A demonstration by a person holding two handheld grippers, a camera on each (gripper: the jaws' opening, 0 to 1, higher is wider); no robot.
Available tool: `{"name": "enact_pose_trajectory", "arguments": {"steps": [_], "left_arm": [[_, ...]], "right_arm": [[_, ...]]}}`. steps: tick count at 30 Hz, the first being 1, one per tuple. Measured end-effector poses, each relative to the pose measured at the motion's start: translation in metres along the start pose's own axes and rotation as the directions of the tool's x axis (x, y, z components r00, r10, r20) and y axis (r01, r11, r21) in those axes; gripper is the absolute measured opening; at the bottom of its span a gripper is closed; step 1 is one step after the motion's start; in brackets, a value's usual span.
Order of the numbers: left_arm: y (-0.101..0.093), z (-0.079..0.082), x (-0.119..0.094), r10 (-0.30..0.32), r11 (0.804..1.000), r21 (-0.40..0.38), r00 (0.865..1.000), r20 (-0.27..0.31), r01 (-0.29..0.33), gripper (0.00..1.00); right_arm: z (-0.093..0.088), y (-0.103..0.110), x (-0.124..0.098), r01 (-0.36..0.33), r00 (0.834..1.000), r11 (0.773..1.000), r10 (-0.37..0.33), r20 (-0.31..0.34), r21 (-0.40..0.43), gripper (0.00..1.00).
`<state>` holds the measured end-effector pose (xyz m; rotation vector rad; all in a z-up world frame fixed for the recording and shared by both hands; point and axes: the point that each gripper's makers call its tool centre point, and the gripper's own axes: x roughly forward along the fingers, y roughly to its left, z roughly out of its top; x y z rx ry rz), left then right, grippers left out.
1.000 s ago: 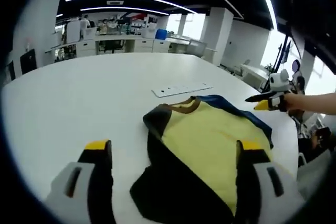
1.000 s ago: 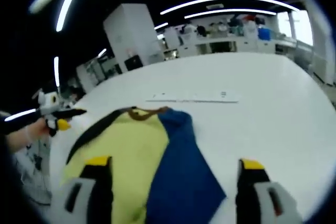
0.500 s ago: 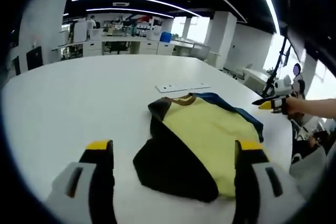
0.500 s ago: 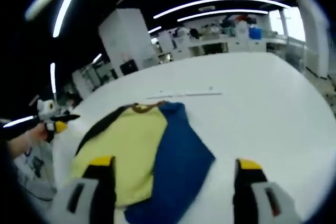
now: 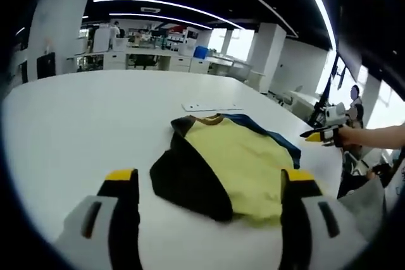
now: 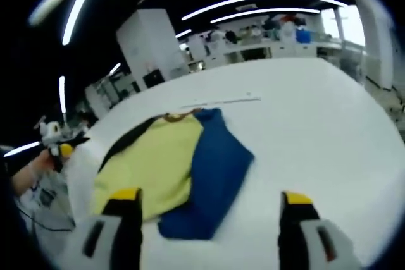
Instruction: Fold the garment on the visible template until the final outline fits inside the template.
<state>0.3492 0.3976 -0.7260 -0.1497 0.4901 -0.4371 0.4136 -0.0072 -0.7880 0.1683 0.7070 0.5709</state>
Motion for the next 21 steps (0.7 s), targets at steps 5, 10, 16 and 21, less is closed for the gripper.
{"name": "enact_pose_trajectory", "arguments": {"steps": [5, 10, 16, 21], "left_arm": [[-0.008, -0.013, -0.014, 0.003, 1.000, -0.029, 1.000, 0.005, -0.003, 0.90], [-0.013, -0.021, -0.025, 0.007, 0.999, -0.047, 1.000, 0.017, -0.006, 0.89], [-0.026, -0.021, -0.029, 0.007, 0.999, -0.048, 0.999, 0.035, -0.005, 0.89], [-0.032, -0.024, -0.026, 0.006, 0.999, -0.053, 0.999, 0.041, -0.004, 0.88]], "right_arm": [[-0.014, 0.008, -0.006, -0.010, 1.000, 1.000, 0.010, -0.006, 0.015, 0.83], [-0.027, 0.006, -0.006, -0.009, 1.000, 1.000, 0.010, -0.028, 0.025, 0.77], [-0.029, 0.003, -0.006, 0.008, 0.999, 1.000, -0.007, -0.031, 0.024, 0.66], [-0.028, -0.002, -0.004, 0.030, 0.999, 0.999, -0.029, -0.030, 0.023, 0.56]]}}
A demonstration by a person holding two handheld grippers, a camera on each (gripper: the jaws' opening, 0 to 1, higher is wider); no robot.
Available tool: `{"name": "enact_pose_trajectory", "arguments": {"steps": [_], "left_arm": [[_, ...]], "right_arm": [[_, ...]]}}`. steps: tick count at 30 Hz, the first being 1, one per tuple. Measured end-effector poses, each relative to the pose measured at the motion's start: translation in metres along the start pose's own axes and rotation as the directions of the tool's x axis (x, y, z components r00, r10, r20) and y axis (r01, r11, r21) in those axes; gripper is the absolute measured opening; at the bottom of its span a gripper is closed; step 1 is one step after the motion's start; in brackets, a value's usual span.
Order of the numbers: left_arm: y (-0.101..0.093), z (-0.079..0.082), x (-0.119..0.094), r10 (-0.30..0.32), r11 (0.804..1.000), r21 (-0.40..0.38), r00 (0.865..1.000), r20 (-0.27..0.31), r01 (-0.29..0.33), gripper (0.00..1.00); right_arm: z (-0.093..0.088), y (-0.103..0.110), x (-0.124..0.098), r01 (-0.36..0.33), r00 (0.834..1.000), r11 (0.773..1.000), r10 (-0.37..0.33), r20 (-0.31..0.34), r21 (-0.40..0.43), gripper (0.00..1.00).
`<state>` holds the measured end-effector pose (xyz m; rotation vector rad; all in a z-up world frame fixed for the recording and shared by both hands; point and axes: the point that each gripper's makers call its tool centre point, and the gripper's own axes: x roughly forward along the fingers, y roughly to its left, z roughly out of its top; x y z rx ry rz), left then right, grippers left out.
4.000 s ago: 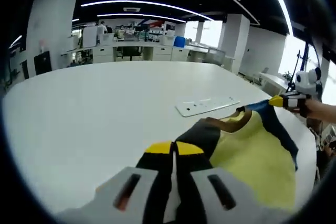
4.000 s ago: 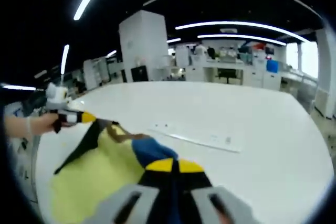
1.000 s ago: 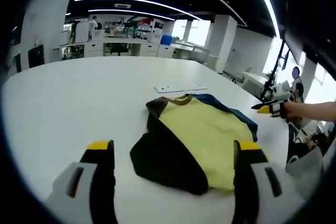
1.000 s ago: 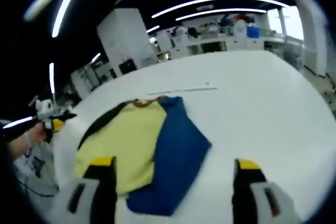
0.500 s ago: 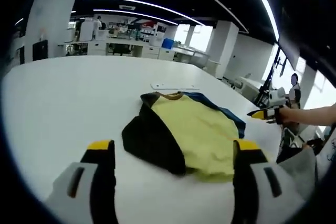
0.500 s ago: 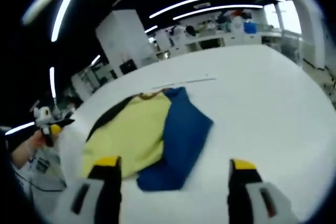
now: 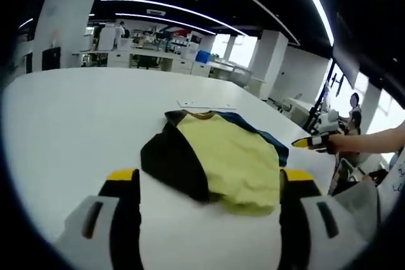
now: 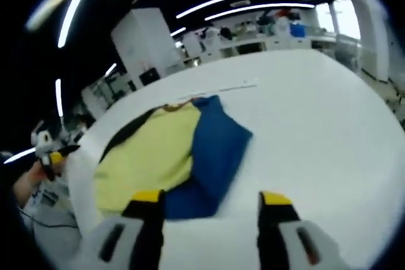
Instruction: Fold the garment on the visible template until the final outline fits inside the template.
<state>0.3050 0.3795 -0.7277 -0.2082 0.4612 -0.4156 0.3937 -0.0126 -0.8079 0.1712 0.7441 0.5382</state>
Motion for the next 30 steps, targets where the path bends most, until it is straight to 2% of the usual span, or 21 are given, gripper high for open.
{"name": "enact_pose_trajectory", "arguments": {"steps": [5, 10, 11, 14, 17, 19, 21, 27, 30], "left_arm": [[-0.003, -0.002, 0.002, -0.002, 1.000, -0.002, 1.000, 0.005, 0.002, 0.86], [-0.005, -0.002, 0.003, 0.003, 1.000, 0.006, 1.000, 0.005, -0.003, 0.82], [-0.004, -0.002, 0.003, 0.004, 1.000, 0.012, 1.000, 0.009, -0.004, 0.79], [-0.004, 0.004, 0.001, -0.004, 1.000, 0.016, 0.999, 0.037, 0.004, 0.63], [-0.003, 0.007, 0.000, -0.004, 1.000, -0.010, 0.999, 0.052, 0.005, 0.59], [-0.003, 0.009, -0.001, -0.019, 1.000, -0.014, 0.998, 0.065, 0.020, 0.49], [-0.004, 0.011, -0.001, -0.015, 1.000, -0.005, 0.997, 0.078, 0.015, 0.43], [-0.007, 0.012, -0.001, -0.030, 0.999, 0.032, 0.997, 0.068, 0.028, 0.42], [-0.009, 0.010, 0.001, -0.038, 0.999, 0.029, 0.997, 0.063, 0.036, 0.43]], "right_arm": [[-0.007, -0.004, 0.005, 0.016, 1.000, 1.000, -0.016, -0.022, -0.014, 0.42], [-0.009, -0.003, 0.015, 0.016, 0.999, 1.000, -0.016, -0.033, -0.011, 0.33], [-0.010, -0.001, 0.017, 0.014, 0.999, 1.000, -0.014, -0.036, -0.011, 0.32], [-0.012, 0.005, 0.020, 0.010, 0.999, 1.000, -0.011, -0.047, -0.011, 0.32], [-0.014, 0.007, 0.022, 0.006, 0.998, 1.000, -0.006, -0.056, -0.006, 0.32], [-0.014, 0.006, 0.022, 0.004, 0.998, 1.000, -0.004, -0.057, -0.007, 0.31], [-0.014, 0.005, 0.023, 0.003, 0.998, 1.000, -0.004, -0.055, -0.006, 0.29], [-0.014, 0.006, 0.024, 0.014, 0.999, 1.000, -0.014, -0.050, -0.005, 0.19], [-0.015, 0.003, 0.023, 0.029, 0.998, 1.000, -0.029, -0.055, -0.007, 0.09]]}}
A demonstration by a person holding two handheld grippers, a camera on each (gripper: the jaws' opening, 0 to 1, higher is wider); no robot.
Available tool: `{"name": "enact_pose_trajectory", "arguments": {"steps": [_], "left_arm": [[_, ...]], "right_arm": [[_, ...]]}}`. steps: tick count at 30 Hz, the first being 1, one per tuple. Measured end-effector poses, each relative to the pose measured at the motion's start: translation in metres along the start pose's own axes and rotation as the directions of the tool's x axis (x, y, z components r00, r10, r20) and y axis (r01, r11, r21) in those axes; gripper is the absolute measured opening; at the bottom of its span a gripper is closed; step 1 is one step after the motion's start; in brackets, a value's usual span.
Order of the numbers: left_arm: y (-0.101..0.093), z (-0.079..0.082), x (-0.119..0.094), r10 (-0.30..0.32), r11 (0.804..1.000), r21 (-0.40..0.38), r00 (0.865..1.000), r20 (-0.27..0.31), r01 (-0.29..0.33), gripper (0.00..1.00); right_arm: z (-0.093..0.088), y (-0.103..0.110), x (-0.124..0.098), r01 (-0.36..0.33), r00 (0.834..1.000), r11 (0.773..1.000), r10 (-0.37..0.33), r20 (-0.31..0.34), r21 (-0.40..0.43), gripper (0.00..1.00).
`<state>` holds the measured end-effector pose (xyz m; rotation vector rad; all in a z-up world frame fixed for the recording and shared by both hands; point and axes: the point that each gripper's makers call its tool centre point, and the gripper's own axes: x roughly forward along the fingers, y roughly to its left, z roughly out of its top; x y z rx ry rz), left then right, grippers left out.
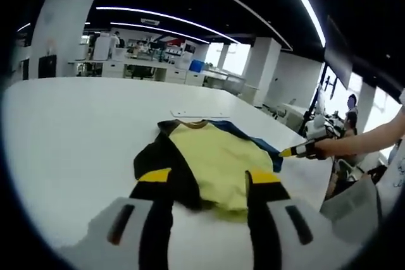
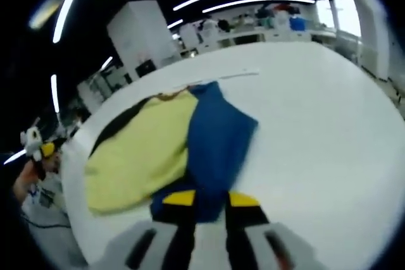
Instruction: Fold the garment on the visible template until the final outline fits inside the template.
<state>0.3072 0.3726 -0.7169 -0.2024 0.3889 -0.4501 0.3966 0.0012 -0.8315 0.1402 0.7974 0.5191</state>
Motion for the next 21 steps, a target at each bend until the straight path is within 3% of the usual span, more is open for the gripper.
{"name": "enact_pose_trajectory", "arguments": {"steps": [3, 6, 11, 17, 19, 21], "left_arm": [[-0.006, -0.003, 0.001, -0.013, 1.000, 0.027, 1.000, -0.014, 0.013, 0.43], [-0.006, -0.004, 0.002, -0.016, 1.000, 0.009, 1.000, -0.019, 0.016, 0.49], [-0.010, -0.010, 0.003, -0.018, 0.999, 0.032, 0.998, -0.058, 0.020, 0.64], [-0.011, -0.013, 0.004, -0.011, 0.999, 0.038, 0.998, -0.068, 0.014, 0.74], [-0.012, -0.015, 0.004, -0.010, 0.999, 0.043, 0.997, -0.076, 0.013, 0.77], [-0.013, -0.017, 0.004, -0.012, 0.999, 0.040, 0.997, -0.078, 0.015, 0.77]], "right_arm": [[0.005, 0.000, 0.000, -0.002, 1.000, 1.000, 0.002, 0.009, 0.004, 0.00], [0.016, -0.002, -0.003, 0.005, 0.999, 1.000, -0.005, 0.037, -0.001, 0.00], [0.056, 0.010, -0.007, -0.024, 0.992, 1.000, 0.026, 0.124, -0.015, 0.00], [0.094, 0.040, 0.000, -0.091, 0.982, 0.994, 0.101, 0.158, -0.067, 0.00], [0.093, 0.061, 0.000, -0.105, 0.982, 0.989, 0.119, 0.146, -0.102, 0.00], [0.097, 0.066, 0.011, -0.114, 0.983, 0.983, 0.132, 0.128, -0.141, 0.00]]}}
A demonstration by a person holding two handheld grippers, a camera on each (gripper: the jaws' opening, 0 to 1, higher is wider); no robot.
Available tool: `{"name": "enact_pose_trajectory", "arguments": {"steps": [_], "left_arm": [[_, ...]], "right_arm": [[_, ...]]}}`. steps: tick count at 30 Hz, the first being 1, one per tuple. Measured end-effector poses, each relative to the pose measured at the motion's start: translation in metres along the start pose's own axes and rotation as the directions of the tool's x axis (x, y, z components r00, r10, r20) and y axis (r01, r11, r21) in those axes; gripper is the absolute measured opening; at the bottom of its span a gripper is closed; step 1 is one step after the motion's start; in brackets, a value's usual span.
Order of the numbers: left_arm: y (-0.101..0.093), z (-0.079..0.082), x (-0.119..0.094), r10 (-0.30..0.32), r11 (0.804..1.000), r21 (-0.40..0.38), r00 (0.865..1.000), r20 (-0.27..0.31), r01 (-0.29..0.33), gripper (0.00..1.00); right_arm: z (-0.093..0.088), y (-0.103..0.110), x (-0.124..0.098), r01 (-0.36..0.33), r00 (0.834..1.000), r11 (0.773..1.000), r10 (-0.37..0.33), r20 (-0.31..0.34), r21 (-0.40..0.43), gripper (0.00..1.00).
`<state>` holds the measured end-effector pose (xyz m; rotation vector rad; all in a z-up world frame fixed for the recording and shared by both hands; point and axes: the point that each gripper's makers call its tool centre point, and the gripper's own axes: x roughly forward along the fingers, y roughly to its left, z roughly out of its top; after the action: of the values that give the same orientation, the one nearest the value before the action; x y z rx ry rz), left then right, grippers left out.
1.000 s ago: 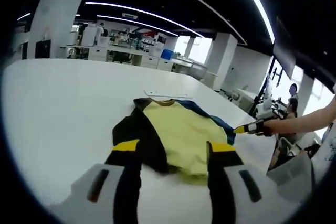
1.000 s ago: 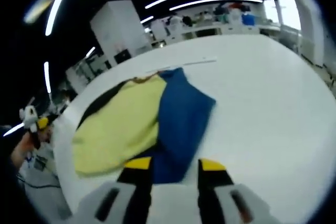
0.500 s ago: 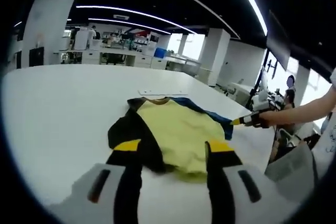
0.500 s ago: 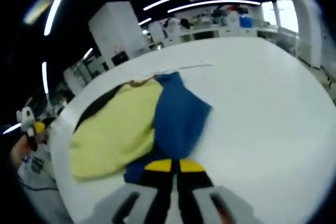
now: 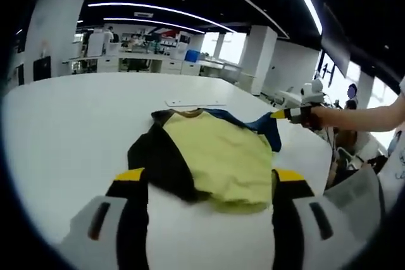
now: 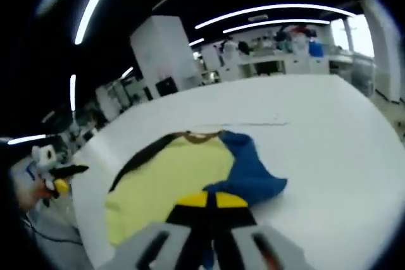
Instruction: Fold the garment on the visible template until the final outline fits inside the template.
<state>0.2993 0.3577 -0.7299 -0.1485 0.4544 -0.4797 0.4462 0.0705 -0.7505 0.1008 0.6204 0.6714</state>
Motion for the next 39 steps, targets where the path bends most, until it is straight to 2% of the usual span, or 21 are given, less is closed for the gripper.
{"name": "enact_pose_trajectory", "arguments": {"steps": [4, 6, 11, 16, 24, 26, 35, 39], "left_arm": [[0.002, -0.002, 0.000, 0.001, 1.000, -0.012, 1.000, 0.002, -0.001, 0.77], [0.003, -0.003, -0.001, 0.005, 1.000, -0.014, 1.000, 0.003, -0.005, 0.77], [0.005, -0.005, -0.004, 0.011, 1.000, -0.021, 1.000, 0.000, -0.011, 0.76], [0.004, -0.007, -0.004, 0.010, 0.999, -0.031, 1.000, 0.001, -0.010, 0.75], [0.002, -0.011, -0.002, 0.005, 0.999, -0.041, 1.000, -0.003, -0.005, 0.75], [0.001, -0.011, -0.002, 0.004, 0.999, -0.041, 1.000, -0.004, -0.004, 0.75], [0.003, -0.013, -0.004, 0.005, 0.999, -0.046, 1.000, -0.011, -0.005, 0.74], [0.003, -0.012, -0.004, 0.005, 0.999, -0.047, 1.000, -0.011, -0.006, 0.74]], "right_arm": [[0.003, 0.021, 0.020, -0.044, 0.999, 0.999, 0.044, -0.009, -0.007, 0.00], [0.002, 0.040, 0.027, -0.063, 0.998, 0.998, 0.063, -0.015, -0.021, 0.00], [-0.002, 0.058, 0.036, -0.093, 0.995, 0.995, 0.091, -0.036, -0.038, 0.00], [-0.014, 0.072, 0.047, -0.111, 0.992, 0.993, 0.108, -0.062, -0.049, 0.00], [-0.047, 0.091, 0.062, -0.090, 0.989, 0.994, 0.082, -0.124, -0.057, 0.00], [-0.057, 0.089, 0.065, -0.087, 0.988, 0.995, 0.079, -0.135, -0.056, 0.00], [-0.075, 0.096, 0.067, -0.074, 0.984, 0.997, 0.068, -0.164, -0.034, 0.00], [-0.072, 0.095, 0.064, -0.081, 0.984, 0.996, 0.073, -0.163, -0.042, 0.00]]}}
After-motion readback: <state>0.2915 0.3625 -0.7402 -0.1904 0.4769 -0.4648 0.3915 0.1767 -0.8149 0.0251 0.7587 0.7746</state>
